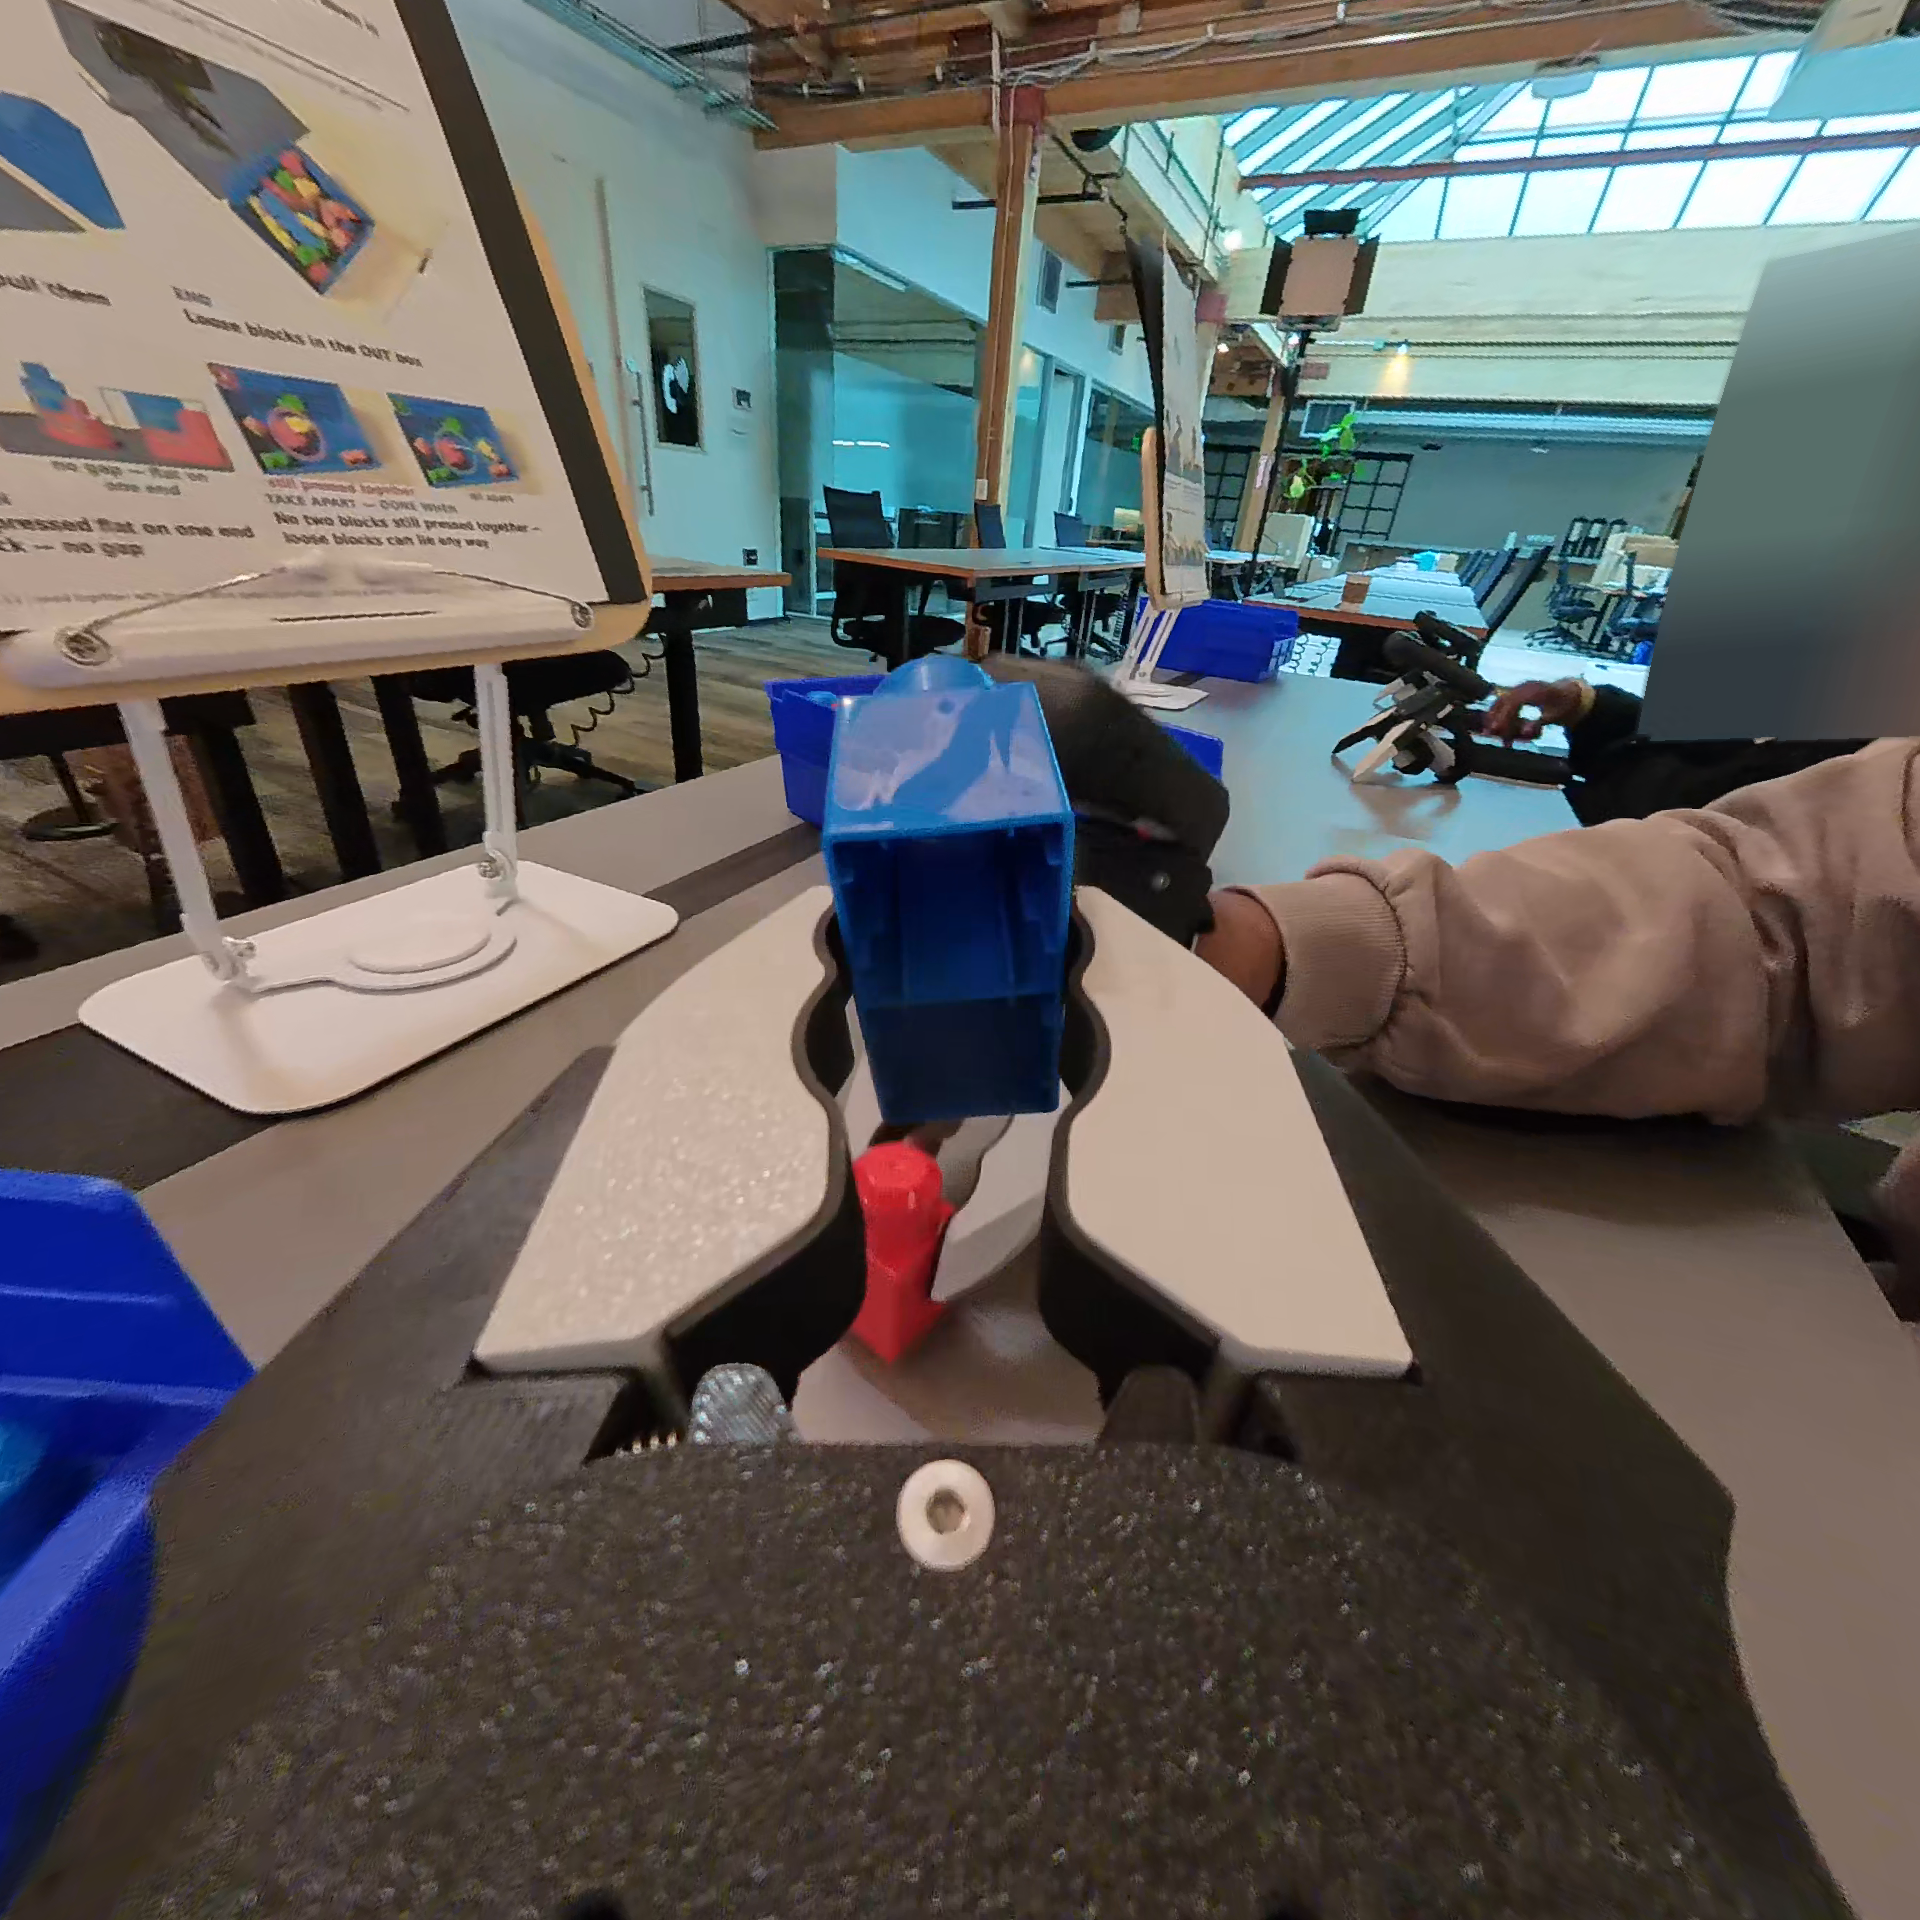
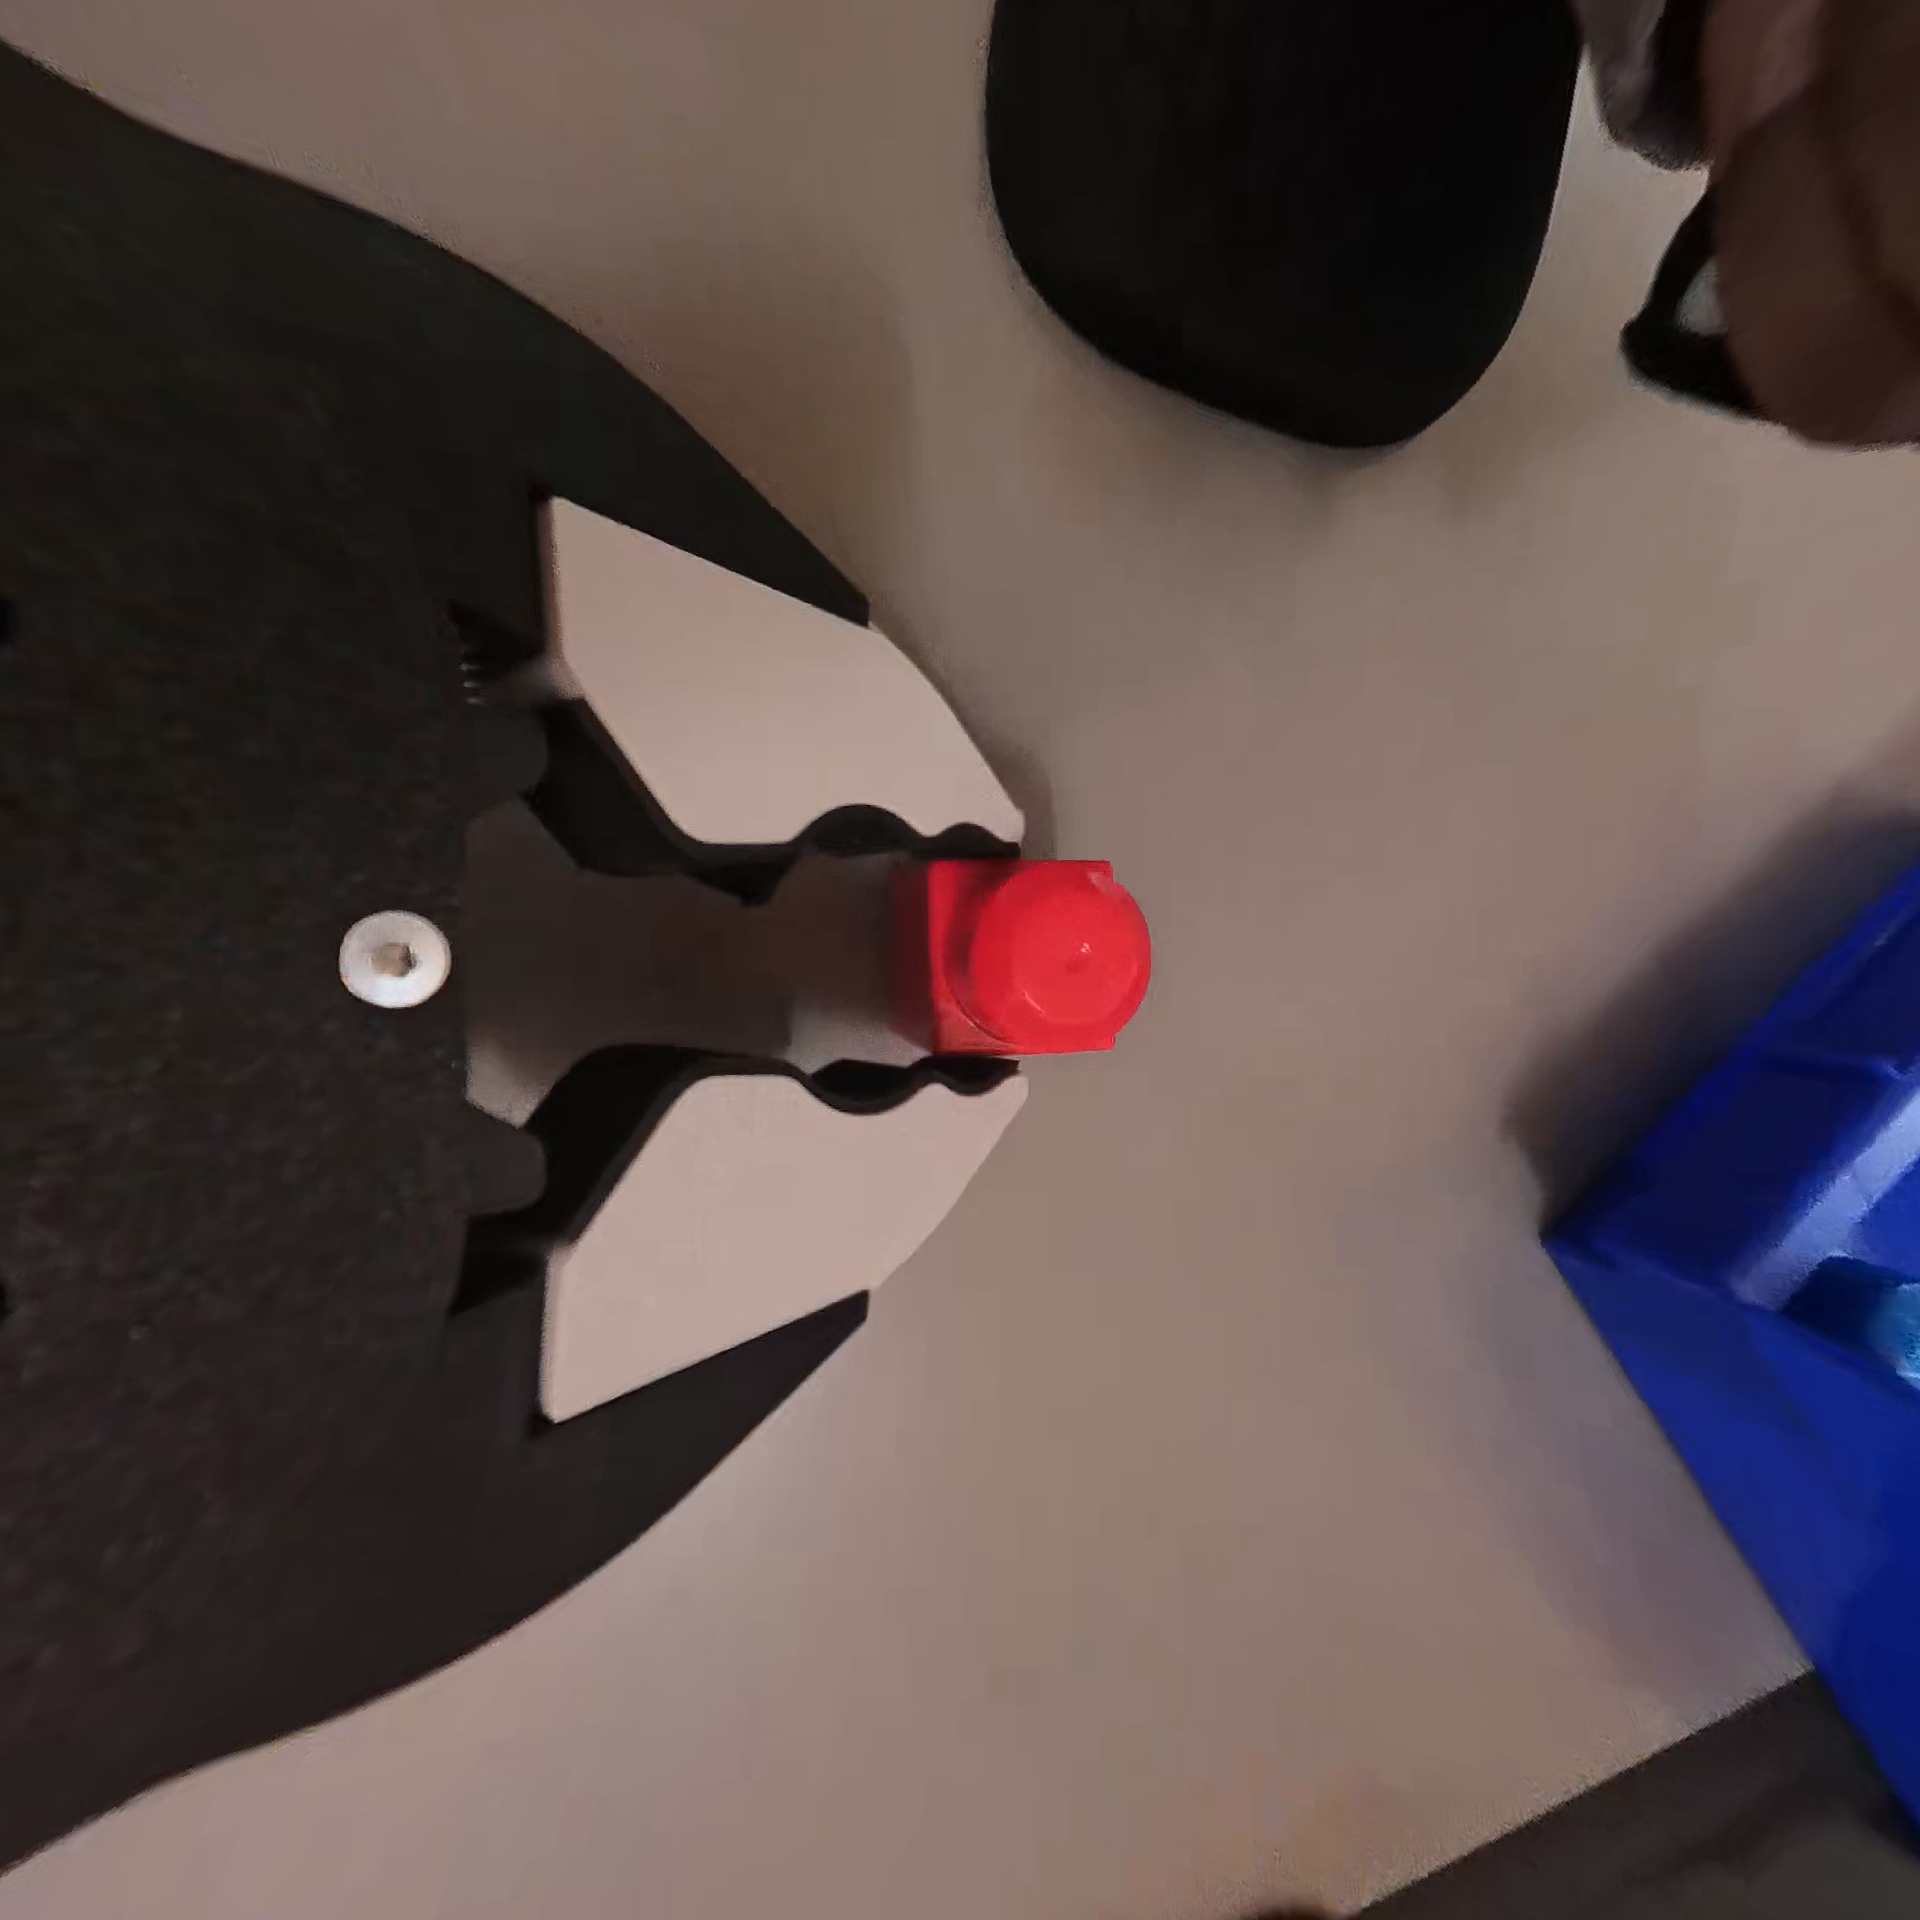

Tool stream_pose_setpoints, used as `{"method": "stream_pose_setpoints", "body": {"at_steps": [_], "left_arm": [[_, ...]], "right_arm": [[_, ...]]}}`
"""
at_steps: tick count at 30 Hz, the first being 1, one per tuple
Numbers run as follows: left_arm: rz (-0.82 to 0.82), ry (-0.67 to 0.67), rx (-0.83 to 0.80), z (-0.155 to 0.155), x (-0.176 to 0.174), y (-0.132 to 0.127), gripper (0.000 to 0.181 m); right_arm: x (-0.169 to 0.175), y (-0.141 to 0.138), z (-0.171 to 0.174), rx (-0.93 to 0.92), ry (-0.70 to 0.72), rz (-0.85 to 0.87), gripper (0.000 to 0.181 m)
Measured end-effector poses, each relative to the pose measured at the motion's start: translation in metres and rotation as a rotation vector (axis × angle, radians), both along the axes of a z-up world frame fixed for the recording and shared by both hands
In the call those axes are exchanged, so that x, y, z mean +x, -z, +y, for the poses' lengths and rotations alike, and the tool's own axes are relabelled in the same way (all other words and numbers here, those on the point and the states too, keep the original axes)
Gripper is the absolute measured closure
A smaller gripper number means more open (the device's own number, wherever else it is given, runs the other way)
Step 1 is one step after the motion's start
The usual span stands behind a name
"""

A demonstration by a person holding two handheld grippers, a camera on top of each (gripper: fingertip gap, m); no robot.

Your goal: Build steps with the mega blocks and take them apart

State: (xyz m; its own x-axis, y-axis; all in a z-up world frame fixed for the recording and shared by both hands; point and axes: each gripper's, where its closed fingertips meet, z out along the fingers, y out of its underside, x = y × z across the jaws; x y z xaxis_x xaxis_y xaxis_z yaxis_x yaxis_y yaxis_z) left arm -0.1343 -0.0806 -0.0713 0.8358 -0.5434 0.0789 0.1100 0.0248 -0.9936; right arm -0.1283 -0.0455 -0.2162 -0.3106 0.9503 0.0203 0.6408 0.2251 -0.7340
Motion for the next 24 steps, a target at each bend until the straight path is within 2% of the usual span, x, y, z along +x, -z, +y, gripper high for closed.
{"method": "stream_pose_setpoints", "body": {"at_steps": [1,3,6,10,12,15,19,24], "left_arm": [[0.001,0.012,-0.005,0.0,0.003,0.001,0.144],[-0.015,0.048,-0.005,-0.001,0.011,0.001,0.144],[-0.044,0.12,-0.006,-0.002,0.031,0.0,0.144],[-0.069,0.229,-0.026,-0.002,0.063,0.003,0.144],[-0.075,0.284,-0.036,-0.003,0.078,0.004,0.144],[-0.062,0.347,-0.043,-0.001,0.098,0.003,0.144],[-0.053,0.408,-0.058,0.003,0.119,-0.002,0.144],[0.041,0.437,-0.12,0.01,0.133,0.007,0.144]], "right_arm": [[0.001,-0.006,0.0,0.003,-0.006,0.031,0.146],[0.009,-0.03,0.005,-0.018,-0.014,0.13,0.145],[0.031,-0.085,0.013,-0.165,-0.028,0.354,0.146],[0.082,-0.162,0.017,-0.473,-0.106,0.688,0.146],[0.106,-0.188,0.013,-0.623,-0.159,0.791,0.146],[0.123,-0.195,-0.002,-0.658,-0.212,0.813,0.146],[0.124,-0.181,-0.013,-0.541,-0.192,0.766,0.146],[0.13,-0.174,-0.014,-0.491,-0.197,0.705,0.145]]}}
